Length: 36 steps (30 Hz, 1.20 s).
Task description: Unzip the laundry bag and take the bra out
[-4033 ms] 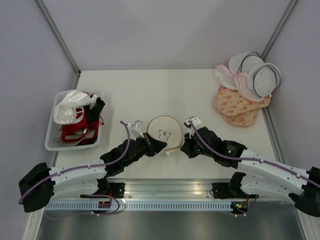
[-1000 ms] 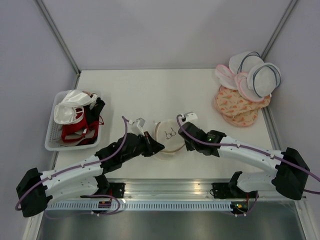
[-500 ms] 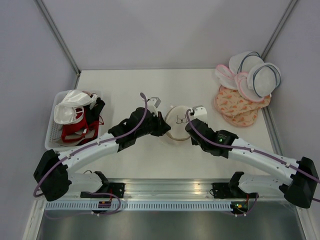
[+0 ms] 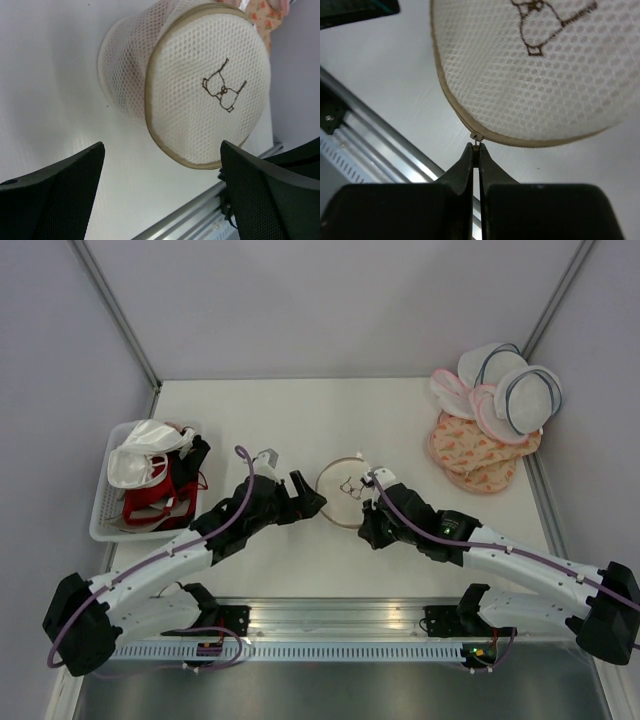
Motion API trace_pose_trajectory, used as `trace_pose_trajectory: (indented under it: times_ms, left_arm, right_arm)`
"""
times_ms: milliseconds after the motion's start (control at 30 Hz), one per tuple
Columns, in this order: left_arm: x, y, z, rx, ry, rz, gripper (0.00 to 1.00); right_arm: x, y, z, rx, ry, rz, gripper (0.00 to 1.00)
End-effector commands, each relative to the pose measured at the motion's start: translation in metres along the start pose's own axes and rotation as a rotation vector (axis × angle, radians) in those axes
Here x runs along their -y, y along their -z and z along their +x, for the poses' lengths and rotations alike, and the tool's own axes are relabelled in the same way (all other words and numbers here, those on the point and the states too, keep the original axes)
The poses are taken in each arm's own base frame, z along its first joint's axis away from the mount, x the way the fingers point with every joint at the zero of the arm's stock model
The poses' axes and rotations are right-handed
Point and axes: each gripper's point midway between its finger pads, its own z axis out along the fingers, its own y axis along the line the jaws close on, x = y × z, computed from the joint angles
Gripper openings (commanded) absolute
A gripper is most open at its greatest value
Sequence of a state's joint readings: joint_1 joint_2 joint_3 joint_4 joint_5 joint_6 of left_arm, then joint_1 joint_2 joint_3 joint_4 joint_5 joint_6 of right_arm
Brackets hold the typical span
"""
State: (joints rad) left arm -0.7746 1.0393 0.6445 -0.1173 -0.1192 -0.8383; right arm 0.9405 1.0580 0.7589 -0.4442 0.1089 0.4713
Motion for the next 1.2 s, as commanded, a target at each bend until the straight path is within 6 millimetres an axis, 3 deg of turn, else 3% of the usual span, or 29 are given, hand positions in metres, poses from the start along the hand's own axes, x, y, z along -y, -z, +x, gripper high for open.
trace_pose_trajectory:
  times_ms: [0, 100, 233, 367, 433, 567, 600, 667, 767, 867, 900, 967, 1000, 1167]
  left_arm:
    - [0.026, 0.013, 0.012, -0.036, 0.154, 0.156, 1.00]
    - [0.042, 0.017, 0.020, -0.076, 0.209, 0.264, 1.00]
    - [0.048, 0.013, 0.036, -0.133, 0.283, 0.315, 1.00]
    - [0.046, 0.010, 0.045, -0.144, 0.335, 0.331, 0.97]
    - [0.049, 0.010, 0.040, -0.118, 0.357, 0.351, 0.89]
    - [0.046, 0.011, 0.038, -0.090, 0.378, 0.357, 0.50]
    - [0.044, 0.010, 0.037, -0.083, 0.381, 0.346, 0.33]
    - [0.041, 0.009, 0.037, -0.076, 0.381, 0.331, 0.15]
    - [0.036, 0.009, 0.038, -0.074, 0.367, 0.305, 0.06]
    - [0.031, 0.008, 0.039, -0.070, 0.349, 0.285, 0.02]
    - [0.030, 0.008, 0.039, -0.070, 0.337, 0.282, 0.02]
    - [0.029, 0.009, 0.040, -0.071, 0.320, 0.278, 0.02]
    - [0.026, 0.009, 0.042, -0.078, 0.296, 0.265, 0.02]
    - [0.030, 0.011, 0.045, -0.108, 0.237, 0.274, 0.02]
  right_arm:
    - [-0.066, 0.016, -0.029, 0.115, 0.051, -0.359, 0.01]
    - [-0.077, 0.020, -0.039, 0.143, 0.062, -0.411, 0.00]
    - [-0.084, 0.018, -0.047, 0.161, 0.047, -0.432, 0.00]
    - [-0.085, 0.006, -0.037, 0.122, 0.037, -0.437, 0.00]
    - [-0.086, 0.003, -0.033, 0.111, 0.033, -0.448, 0.00]
    - [-0.084, -0.003, -0.021, 0.074, 0.036, -0.441, 0.00]
    - [-0.081, -0.005, -0.016, 0.054, 0.043, -0.426, 0.00]
    - [-0.079, -0.005, -0.009, 0.021, 0.052, -0.419, 0.01]
    - [-0.078, -0.002, 0.000, -0.012, 0.084, -0.410, 0.00]
    - [-0.059, -0.002, 0.015, -0.075, 0.113, -0.310, 0.00]
    - [-0.043, -0.002, 0.027, -0.129, 0.113, -0.233, 0.00]
    - [-0.011, -0.007, 0.025, -0.127, 0.104, -0.038, 0.00]
    - [0.005, -0.004, 0.034, -0.172, 0.104, 0.046, 0.00]
    - [0.074, 0.000, 0.019, -0.094, 0.087, 0.466, 0.00]
